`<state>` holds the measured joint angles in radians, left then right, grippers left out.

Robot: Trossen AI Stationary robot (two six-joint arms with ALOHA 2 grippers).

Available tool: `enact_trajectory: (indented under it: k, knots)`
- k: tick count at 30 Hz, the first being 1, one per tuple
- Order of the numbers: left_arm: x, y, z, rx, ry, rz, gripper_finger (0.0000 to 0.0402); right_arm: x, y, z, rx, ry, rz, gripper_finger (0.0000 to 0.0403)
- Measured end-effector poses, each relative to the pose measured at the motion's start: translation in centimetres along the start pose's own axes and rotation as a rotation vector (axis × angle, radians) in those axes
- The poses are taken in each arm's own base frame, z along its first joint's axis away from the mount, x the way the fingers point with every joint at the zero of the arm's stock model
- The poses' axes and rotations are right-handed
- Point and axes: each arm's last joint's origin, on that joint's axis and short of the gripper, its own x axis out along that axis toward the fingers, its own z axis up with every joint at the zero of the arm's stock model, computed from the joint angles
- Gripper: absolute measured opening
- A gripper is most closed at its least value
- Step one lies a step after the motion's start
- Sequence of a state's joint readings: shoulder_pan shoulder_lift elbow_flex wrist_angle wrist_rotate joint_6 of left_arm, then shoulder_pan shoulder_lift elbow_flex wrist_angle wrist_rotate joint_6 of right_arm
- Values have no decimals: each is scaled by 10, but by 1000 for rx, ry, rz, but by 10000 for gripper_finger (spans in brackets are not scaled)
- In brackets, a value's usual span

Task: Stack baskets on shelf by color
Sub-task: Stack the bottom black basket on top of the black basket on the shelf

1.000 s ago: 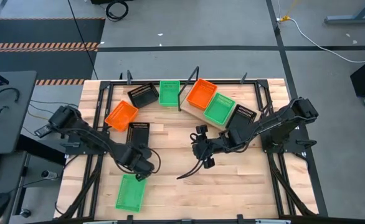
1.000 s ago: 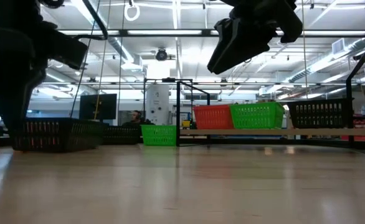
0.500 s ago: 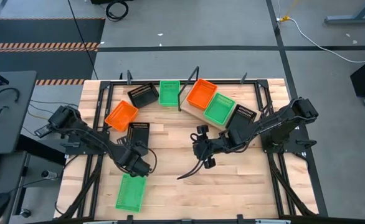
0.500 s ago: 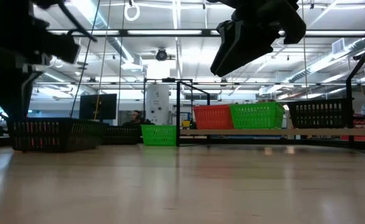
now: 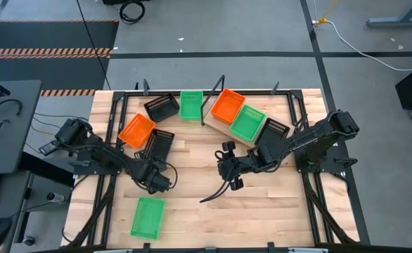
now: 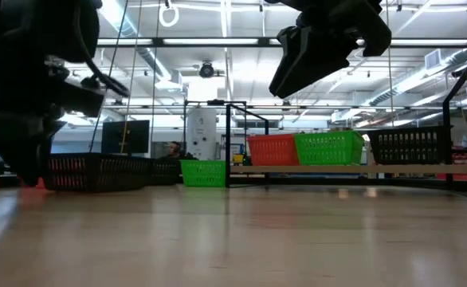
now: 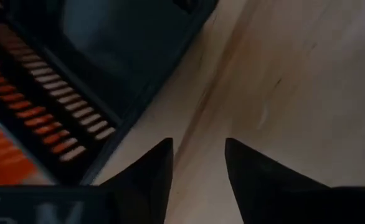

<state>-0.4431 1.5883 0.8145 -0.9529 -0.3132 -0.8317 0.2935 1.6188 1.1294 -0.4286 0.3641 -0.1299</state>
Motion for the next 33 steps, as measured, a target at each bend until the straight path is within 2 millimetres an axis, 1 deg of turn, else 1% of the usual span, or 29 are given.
enact_trajectory:
  k: [2, 6, 9, 11, 14, 21, 23, 25, 27, 29, 31, 33]
  knots:
    - [-8, -1, 2, 22, -22, 26, 141, 0, 0, 0, 1, 0, 0, 157]
    - [-37, -8, 5, 85, -112, 91, 128, 0, 0, 0, 7, 1, 1, 157]
    - [-57, -14, 6, 130, -170, 100, 131, 0, 0, 0, 6, 1, 1, 157]
    - [-63, -17, 5, 173, -187, 97, 143, 0, 0, 0, 6, 2, 1, 157]
    - [-58, -15, 2, 222, -167, 119, 172, 0, 0, 0, 6, 2, 2, 157]
    - [-17, 11, 4, 183, -28, 200, 262, 0, 2, -1, 4, 2, 39, 157]
    - [-9, 15, 7, 189, -31, 195, 278, 0, 2, -1, 1, 10, 40, 157]
    - [-1, 17, 11, 194, -25, 147, 283, 0, 2, -2, -1, 16, 40, 157]
    - [7, 18, 15, 195, -10, 79, 274, 0, 2, -2, -2, 20, 41, 157]
    - [11, 18, 19, 191, -2, 16, 244, 0, 2, -3, -3, 22, 41, 157]
    - [12, 18, 23, 175, -9, -14, 197, 0, 2, -3, -1, 25, 42, 157]
    - [10, 19, 25, 166, -10, -26, 136, 0, 2, -3, 8, 30, 42, 157]
